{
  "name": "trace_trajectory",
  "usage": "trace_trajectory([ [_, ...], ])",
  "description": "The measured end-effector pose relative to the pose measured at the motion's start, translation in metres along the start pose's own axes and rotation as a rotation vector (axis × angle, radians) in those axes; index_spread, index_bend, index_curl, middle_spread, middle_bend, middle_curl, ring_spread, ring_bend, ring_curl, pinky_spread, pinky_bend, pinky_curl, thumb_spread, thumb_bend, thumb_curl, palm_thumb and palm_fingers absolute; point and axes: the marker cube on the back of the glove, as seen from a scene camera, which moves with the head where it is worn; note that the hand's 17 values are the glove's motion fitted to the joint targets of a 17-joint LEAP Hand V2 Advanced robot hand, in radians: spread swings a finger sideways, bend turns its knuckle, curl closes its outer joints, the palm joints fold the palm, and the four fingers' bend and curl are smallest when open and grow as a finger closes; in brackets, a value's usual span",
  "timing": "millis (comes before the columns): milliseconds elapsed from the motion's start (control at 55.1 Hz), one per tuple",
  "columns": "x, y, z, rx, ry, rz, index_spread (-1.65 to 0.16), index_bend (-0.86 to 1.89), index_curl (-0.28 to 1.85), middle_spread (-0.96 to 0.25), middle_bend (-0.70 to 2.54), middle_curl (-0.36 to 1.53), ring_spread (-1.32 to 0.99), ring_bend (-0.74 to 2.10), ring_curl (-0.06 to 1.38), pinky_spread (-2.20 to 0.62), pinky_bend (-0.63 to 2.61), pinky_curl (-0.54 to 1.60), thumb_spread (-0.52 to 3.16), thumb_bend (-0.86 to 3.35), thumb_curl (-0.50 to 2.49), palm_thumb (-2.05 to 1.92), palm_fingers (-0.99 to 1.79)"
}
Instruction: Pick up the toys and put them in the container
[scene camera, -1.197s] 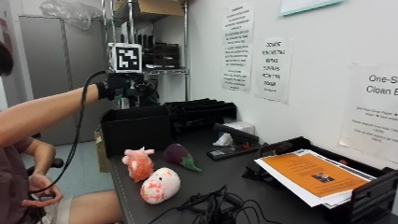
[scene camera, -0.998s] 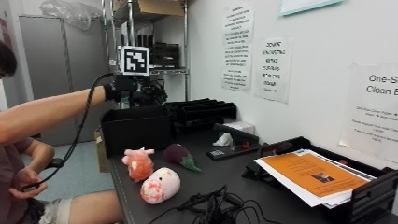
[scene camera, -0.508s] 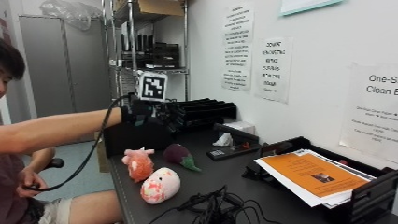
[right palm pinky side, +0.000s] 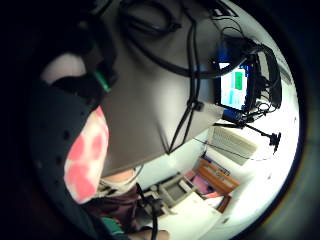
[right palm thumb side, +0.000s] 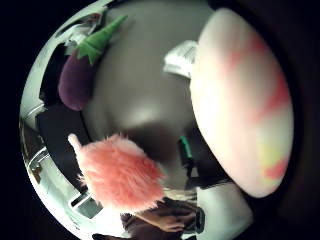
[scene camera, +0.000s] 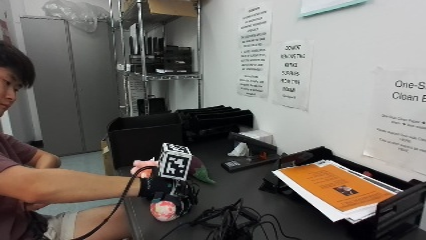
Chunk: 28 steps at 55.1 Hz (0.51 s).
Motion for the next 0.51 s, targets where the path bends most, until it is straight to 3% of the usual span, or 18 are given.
trace_trajectory([
  [54, 0.009, -0.003, 0.000, 0.070, 0.085, 0.025, -0.23, 0.15, 0.08, 0.08, 0.23, 0.27, -0.06, 0.97, 0.34, -0.06, 1.23, 0.38, 1.32, 0.11, 0.34, 0.26, 0.21],
  [145, -0.010, -0.007, -0.006, 0.122, -0.039, -0.061, -0.25, 0.19, 0.10, -0.03, 0.35, 0.31, -0.18, 1.11, 0.37, -0.17, 1.18, 0.35, 1.37, 0.20, 0.40, 0.42, 0.54],
  [254, -0.023, -0.007, -0.028, 0.097, -0.060, -0.106, -0.30, 0.36, 0.14, -0.16, 0.61, 0.43, -0.28, 1.19, 0.43, -0.25, 1.08, 0.35, 1.11, 0.27, 0.55, 0.67, 0.87],
  [363, -0.037, 0.003, -0.079, 0.131, -0.058, -0.147, -0.34, 0.49, 0.19, -0.24, 0.77, 0.52, -0.34, 1.24, 0.49, -0.29, 1.05, 0.37, 0.94, 0.28, 0.63, 0.73, 0.92],
  [454, -0.044, 0.013, -0.140, 0.206, 0.026, -0.075, -0.38, 0.61, 0.23, -0.29, 0.90, 0.61, -0.38, 1.28, 0.52, -0.31, 1.06, 0.39, 0.81, 0.26, 0.69, 0.73, 0.95],
  [508, -0.053, 0.026, -0.176, 0.247, 0.010, -0.192, -0.39, 0.68, 0.26, -0.30, 0.94, 0.65, -0.40, 1.31, 0.55, -0.32, 1.07, 0.41, 0.75, 0.26, 0.72, 0.73, 0.93],
])
